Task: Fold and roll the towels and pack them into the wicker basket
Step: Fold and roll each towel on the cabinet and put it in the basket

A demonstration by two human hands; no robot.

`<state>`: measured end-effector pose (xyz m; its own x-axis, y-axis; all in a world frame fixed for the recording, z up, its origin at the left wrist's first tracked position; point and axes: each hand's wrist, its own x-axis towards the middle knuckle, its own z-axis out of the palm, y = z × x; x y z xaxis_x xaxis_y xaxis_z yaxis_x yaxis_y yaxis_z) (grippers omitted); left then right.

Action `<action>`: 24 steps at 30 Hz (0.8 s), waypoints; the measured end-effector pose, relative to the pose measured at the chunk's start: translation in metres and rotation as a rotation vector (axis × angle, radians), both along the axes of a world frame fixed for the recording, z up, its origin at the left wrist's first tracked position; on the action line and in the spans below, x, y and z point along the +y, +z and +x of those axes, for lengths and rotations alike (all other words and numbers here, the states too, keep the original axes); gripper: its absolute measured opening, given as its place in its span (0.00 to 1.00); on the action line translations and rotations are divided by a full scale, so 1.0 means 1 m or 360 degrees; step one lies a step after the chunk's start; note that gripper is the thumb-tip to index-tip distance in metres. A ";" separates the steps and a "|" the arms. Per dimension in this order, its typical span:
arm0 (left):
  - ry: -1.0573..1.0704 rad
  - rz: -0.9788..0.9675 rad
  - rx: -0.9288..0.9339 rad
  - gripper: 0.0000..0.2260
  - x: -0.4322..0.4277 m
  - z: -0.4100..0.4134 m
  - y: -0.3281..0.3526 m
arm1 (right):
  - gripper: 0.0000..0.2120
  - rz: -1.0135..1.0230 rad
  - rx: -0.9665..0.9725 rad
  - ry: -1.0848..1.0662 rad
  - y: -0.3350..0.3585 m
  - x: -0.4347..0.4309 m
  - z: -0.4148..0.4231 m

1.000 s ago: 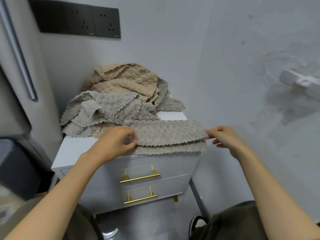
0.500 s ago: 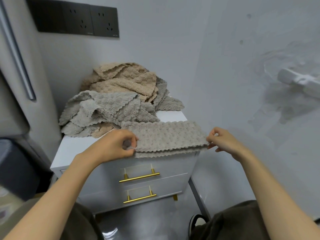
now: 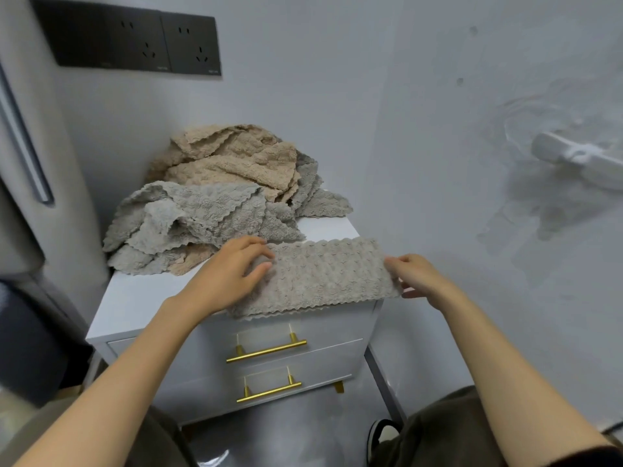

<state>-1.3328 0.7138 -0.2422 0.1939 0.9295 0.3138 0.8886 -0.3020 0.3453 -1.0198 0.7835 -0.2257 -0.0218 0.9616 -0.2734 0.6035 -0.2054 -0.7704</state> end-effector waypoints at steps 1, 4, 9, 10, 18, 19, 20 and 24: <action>0.0019 -0.0014 0.0015 0.13 0.005 0.001 -0.001 | 0.10 -0.0029 0.0068 -0.0017 0.001 0.000 -0.003; 0.0153 -0.0115 0.0154 0.16 0.019 0.004 -0.004 | 0.09 -0.0023 0.0150 -0.0106 -0.002 0.007 -0.009; 0.0447 -0.0266 0.0393 0.19 0.036 0.007 -0.007 | 0.12 0.0211 -0.0082 -0.0143 -0.006 0.022 -0.011; 0.0472 -0.0265 0.0415 0.18 0.038 0.007 -0.006 | 0.12 0.0319 -0.0223 -0.0148 -0.004 0.024 -0.012; 0.0198 -0.0574 -0.0172 0.16 0.036 0.008 0.018 | 0.07 0.0680 -0.0442 -0.0275 0.015 0.047 -0.025; 0.0192 -0.0645 -0.0317 0.16 0.033 0.011 0.020 | 0.06 0.0659 -0.0236 -0.0300 0.016 0.051 -0.029; 0.0191 -0.0729 -0.0468 0.15 0.032 0.014 0.021 | 0.05 0.0631 -0.0023 -0.0337 0.018 0.055 -0.032; 0.0235 -0.0999 -0.0954 0.12 0.028 0.032 0.018 | 0.07 0.0627 0.0420 -0.0429 0.022 0.074 -0.048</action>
<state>-1.3012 0.7422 -0.2242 0.0249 0.9671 -0.2531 0.5192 0.2039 0.8300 -1.0674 0.8578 -0.2035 0.2205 0.9712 0.0903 0.3449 0.0090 -0.9386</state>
